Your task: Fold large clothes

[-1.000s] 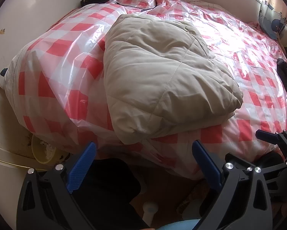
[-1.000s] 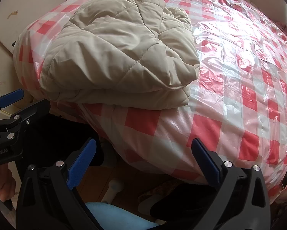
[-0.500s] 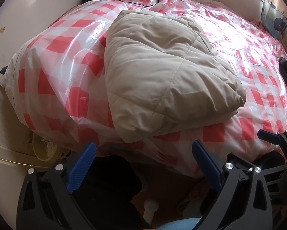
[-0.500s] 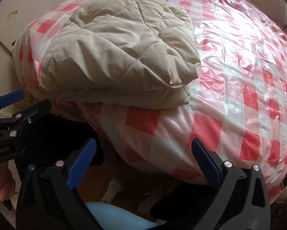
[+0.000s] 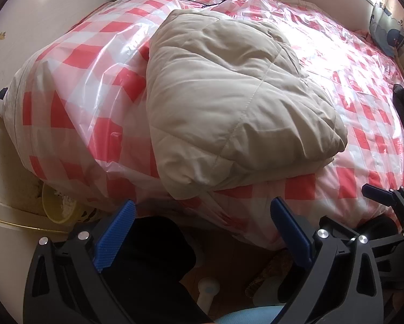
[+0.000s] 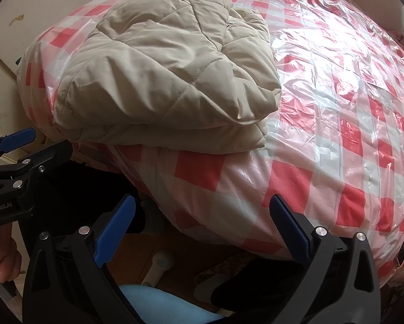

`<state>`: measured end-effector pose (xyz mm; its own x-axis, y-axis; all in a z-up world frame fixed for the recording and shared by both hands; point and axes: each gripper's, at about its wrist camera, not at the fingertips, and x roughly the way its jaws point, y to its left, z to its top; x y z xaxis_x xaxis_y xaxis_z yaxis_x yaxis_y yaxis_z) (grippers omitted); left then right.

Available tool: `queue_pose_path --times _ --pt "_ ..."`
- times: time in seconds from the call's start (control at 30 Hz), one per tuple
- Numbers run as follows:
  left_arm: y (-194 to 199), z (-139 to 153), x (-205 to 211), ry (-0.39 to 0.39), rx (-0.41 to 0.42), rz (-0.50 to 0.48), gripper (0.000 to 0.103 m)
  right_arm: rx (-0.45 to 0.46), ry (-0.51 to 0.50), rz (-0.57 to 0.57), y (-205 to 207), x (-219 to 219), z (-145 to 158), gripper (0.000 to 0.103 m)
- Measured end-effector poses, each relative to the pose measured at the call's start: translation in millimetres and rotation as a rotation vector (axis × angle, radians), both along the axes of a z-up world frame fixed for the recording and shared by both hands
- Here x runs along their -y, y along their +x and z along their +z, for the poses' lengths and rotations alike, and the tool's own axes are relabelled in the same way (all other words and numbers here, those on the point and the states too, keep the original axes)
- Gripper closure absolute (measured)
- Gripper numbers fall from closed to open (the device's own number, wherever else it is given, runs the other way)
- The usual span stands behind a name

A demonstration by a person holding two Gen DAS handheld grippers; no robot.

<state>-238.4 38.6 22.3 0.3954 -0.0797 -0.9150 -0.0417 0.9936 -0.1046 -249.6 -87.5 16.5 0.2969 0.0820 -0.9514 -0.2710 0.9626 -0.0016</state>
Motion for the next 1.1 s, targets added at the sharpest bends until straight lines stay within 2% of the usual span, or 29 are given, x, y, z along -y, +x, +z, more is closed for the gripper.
queue_pose_path --times 0.5,0.53,0.63,0.67,0.77,0.87,0.9,1.1 --pt "3.0 -2.9 -2.3 -0.002 -0.013 0.021 0.007 -0.009 0.002 0.000 3.9 3.3 -1.6 0.007" --pt "3.4 -2.9 -3.2 -0.012 -0.013 0.026 0.007 -0.010 0.004 -0.001 3.9 3.9 -2.2 0.007" --pt "5.5 -4.1 -7.5 -0.109 -0.021 0.015 0.007 -0.018 0.014 -0.005 3.7 5.9 -5.1 0.007" --pt "4.2 -2.6 -8.3 -0.133 -0.001 0.017 0.007 -0.020 0.016 -0.006 3.1 5.9 -5.9 0.007" --pt "-0.4 4.3 -6.2 -0.095 0.052 0.027 0.007 -0.025 0.022 -0.005 0.8 8.2 -8.5 0.007" --pt "-3.3 10.1 -0.6 0.008 0.082 0.034 0.007 -0.022 0.025 -0.005 -1.0 10.7 -7.3 0.007" --pt "-2.4 10.6 0.3 0.020 0.075 0.033 0.007 -0.020 0.027 -0.007 -1.8 12.5 -6.0 0.007" --pt "-0.4 4.9 3.0 0.021 0.022 0.032 0.007 -0.002 0.034 -0.018 -4.5 18.9 2.5 0.007"
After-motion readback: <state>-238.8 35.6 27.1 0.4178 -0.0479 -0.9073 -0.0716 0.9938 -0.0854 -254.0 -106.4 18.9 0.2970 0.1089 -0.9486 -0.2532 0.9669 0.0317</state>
